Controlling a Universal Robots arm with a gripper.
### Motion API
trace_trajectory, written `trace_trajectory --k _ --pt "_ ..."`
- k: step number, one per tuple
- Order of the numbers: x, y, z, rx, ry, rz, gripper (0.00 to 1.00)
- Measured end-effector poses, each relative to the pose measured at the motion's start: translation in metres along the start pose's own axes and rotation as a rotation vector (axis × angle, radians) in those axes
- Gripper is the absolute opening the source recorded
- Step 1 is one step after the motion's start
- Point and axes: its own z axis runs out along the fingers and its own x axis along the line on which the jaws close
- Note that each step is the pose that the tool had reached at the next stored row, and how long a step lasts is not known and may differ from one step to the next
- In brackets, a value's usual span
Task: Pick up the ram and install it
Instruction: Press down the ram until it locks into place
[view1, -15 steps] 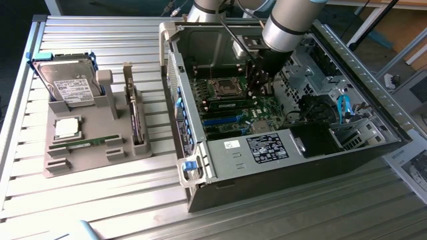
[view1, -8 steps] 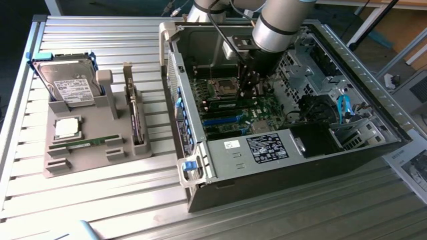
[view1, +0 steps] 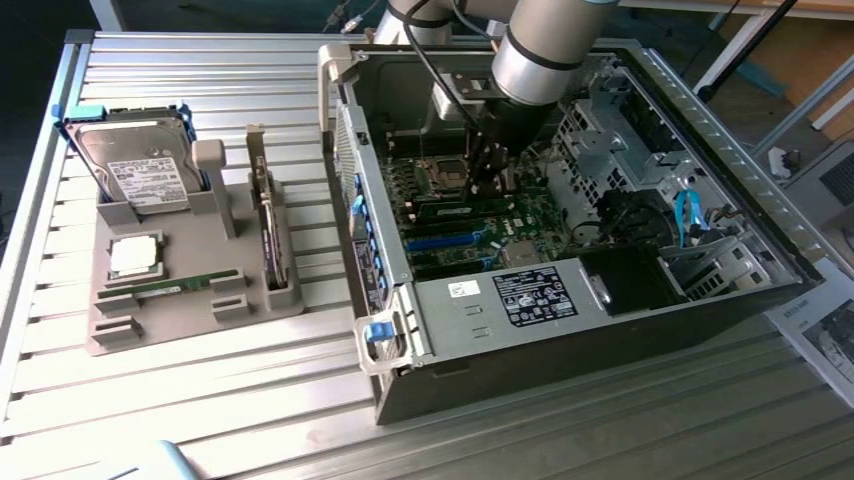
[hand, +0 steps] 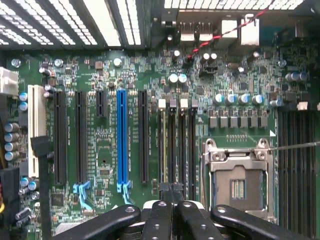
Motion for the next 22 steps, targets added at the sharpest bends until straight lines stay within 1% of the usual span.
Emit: trace_trajectory --k 4,8,22 --pt "0.0 0.0006 0.0 0.0 0.0 0.0 0.1" --pt "0.0001 0.0049 0.0002 0.0 0.0 0.0 0.1" --pt "0.0002 0.005 0.0028 0.0 0.0 0.0 0.1"
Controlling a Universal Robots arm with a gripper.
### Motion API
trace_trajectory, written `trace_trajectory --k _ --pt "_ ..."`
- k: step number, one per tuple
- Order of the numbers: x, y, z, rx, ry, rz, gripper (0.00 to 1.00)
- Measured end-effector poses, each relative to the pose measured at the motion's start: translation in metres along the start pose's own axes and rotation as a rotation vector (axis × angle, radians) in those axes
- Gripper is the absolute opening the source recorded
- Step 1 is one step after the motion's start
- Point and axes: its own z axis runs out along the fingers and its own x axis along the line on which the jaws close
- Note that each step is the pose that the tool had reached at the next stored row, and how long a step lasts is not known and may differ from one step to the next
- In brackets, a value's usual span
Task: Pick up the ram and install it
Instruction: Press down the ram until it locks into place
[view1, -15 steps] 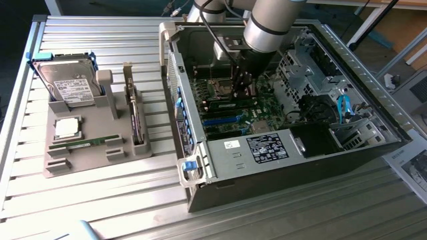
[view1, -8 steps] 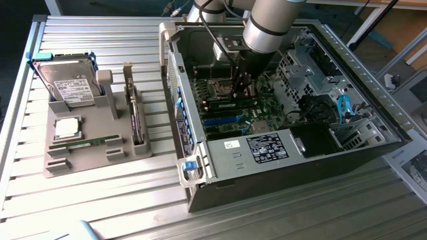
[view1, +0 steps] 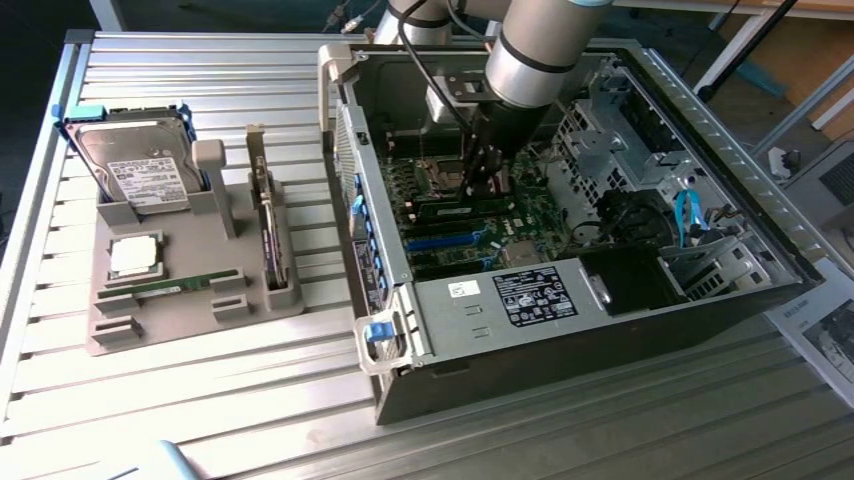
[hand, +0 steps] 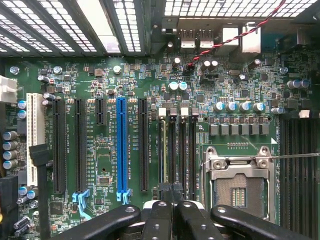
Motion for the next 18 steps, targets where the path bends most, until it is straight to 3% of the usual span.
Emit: trace_trajectory --k 18 --pt "0.0001 -0.0001 0.0031 0.0 0.0001 0.0 0.1"
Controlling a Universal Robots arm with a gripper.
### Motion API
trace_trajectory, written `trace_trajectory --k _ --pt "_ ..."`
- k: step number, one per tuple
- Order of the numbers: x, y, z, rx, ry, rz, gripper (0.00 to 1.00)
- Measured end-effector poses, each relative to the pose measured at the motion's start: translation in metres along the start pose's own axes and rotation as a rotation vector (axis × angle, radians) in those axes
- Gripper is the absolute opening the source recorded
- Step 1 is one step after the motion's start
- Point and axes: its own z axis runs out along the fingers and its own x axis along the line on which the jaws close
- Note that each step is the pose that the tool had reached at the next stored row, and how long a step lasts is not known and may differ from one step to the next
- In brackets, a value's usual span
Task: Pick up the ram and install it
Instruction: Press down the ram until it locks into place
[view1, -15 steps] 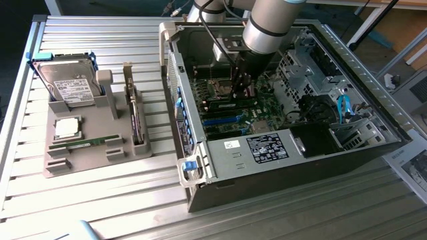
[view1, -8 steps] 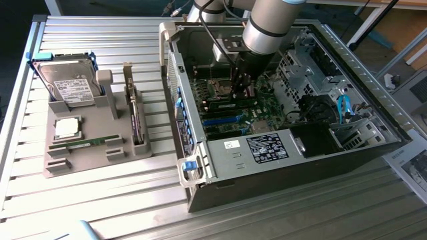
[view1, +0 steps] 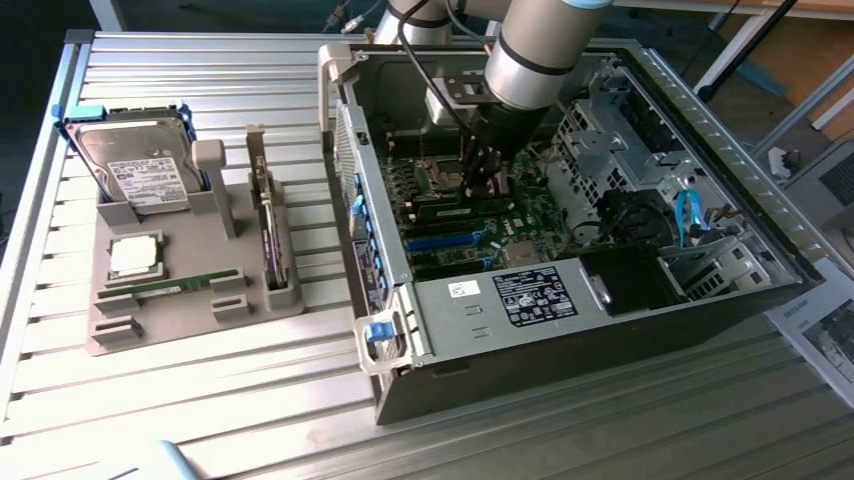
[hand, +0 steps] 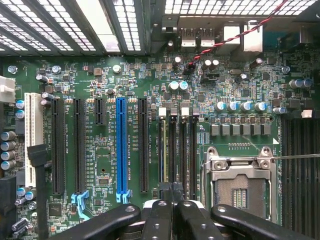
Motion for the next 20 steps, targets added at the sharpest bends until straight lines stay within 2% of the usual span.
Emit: trace_trajectory --k 10,20 --pt "0.0 -0.0001 0.0013 0.0003 -0.0005 0.0 0.1" --pt "0.0 0.0005 -0.0112 0.0 -0.0001 0.0 0.1"
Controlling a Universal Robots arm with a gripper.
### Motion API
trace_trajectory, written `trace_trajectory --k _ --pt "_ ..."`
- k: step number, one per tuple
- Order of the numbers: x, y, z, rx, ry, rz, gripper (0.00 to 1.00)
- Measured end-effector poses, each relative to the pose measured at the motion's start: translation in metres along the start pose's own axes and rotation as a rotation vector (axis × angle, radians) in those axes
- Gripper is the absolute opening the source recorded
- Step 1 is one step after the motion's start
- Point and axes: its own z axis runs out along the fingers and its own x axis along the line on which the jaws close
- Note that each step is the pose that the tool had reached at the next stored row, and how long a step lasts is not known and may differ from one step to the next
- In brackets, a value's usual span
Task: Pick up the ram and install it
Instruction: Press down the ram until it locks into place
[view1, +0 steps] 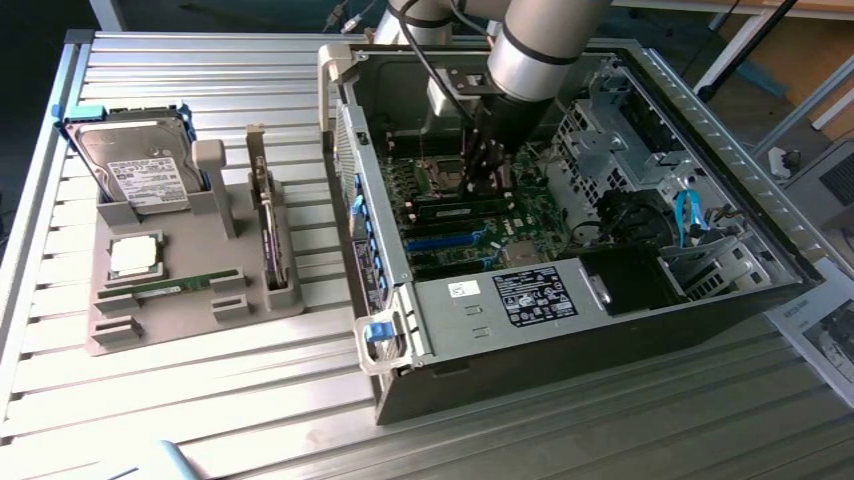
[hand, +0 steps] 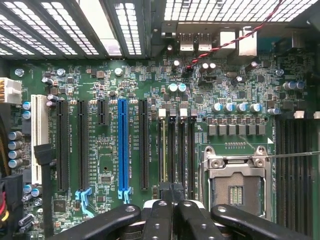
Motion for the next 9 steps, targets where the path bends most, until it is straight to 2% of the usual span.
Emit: trace_trajectory --k 5,9 --pt "0.0 0.001 -0.0001 0.0 0.0 0.0 0.1" --pt "0.0 0.0133 0.0005 0.0 -0.0007 0.0 0.1"
